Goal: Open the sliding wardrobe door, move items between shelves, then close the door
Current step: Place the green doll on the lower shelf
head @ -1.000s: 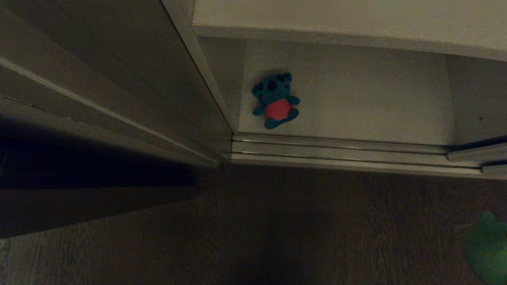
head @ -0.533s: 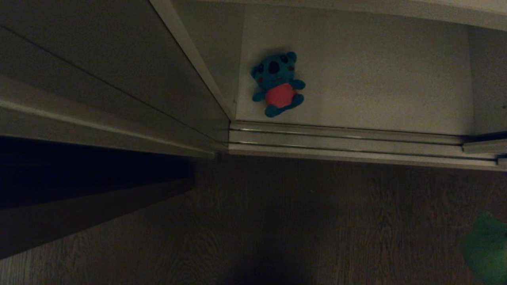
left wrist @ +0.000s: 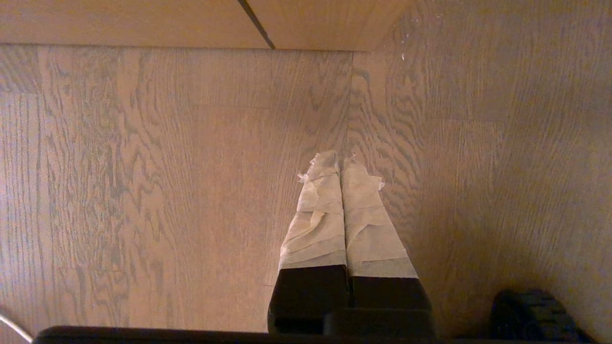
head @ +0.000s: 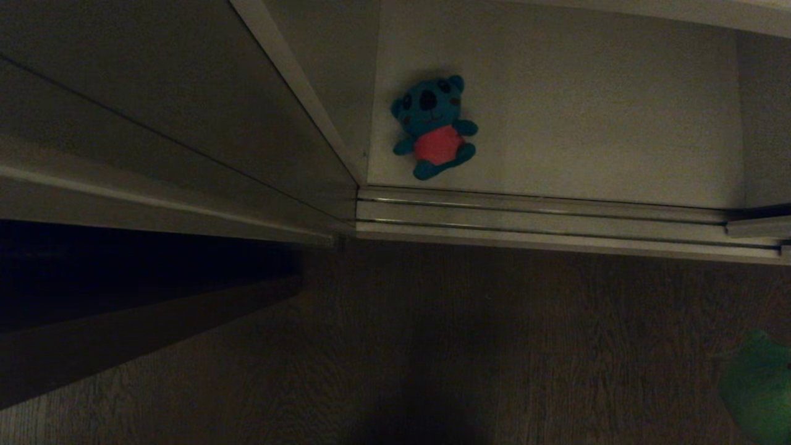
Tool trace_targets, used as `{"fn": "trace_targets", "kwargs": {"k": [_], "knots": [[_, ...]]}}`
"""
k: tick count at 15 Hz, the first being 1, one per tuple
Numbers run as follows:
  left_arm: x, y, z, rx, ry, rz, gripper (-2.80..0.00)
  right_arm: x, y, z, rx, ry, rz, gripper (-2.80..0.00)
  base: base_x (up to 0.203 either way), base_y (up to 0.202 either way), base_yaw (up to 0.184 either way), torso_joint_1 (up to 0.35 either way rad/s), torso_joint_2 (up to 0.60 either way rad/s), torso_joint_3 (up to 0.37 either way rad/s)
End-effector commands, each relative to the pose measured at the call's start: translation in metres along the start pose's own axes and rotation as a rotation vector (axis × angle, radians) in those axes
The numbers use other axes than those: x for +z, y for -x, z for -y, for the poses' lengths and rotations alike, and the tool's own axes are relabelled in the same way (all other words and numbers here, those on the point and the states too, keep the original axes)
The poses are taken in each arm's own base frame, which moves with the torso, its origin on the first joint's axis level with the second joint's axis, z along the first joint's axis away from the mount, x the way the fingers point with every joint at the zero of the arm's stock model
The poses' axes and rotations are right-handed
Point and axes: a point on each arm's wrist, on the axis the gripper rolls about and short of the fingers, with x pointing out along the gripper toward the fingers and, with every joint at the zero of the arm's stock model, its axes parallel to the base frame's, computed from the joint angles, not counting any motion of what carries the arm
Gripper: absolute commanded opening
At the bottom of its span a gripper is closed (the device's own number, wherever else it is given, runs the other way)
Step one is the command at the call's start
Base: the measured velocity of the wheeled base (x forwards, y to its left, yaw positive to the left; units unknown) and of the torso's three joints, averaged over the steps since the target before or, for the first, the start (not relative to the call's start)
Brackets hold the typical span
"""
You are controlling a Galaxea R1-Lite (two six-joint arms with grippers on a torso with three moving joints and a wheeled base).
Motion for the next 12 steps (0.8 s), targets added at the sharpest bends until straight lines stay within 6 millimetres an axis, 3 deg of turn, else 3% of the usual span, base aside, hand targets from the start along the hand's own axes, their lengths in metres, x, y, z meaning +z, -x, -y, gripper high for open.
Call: {"fn": "trace_targets", "kwargs": {"k": [1, 8, 12], "knots": [[0.0, 0.0, 0.0, 0.0, 0.0, 0.0, -2.8, 0.0, 0.0, 0.0, 0.0, 0.0, 0.0, -2.8, 0.0, 0.0, 0.0, 0.0, 0.0, 0.0], [0.0, 0.0, 0.0, 0.0, 0.0, 0.001, -2.8, 0.004, -0.002, 0.0, -0.001, 0.014, -0.08, -2.8, 0.0, 0.0, 0.0, 0.0, 0.0, 0.0], [0.0, 0.0, 0.0, 0.0, 0.0, 0.001, -2.8, 0.062, -0.017, 0.0, -0.002, -0.054, -0.174, -2.8, 0.0, 0.0, 0.0, 0.0, 0.0, 0.0]]}}
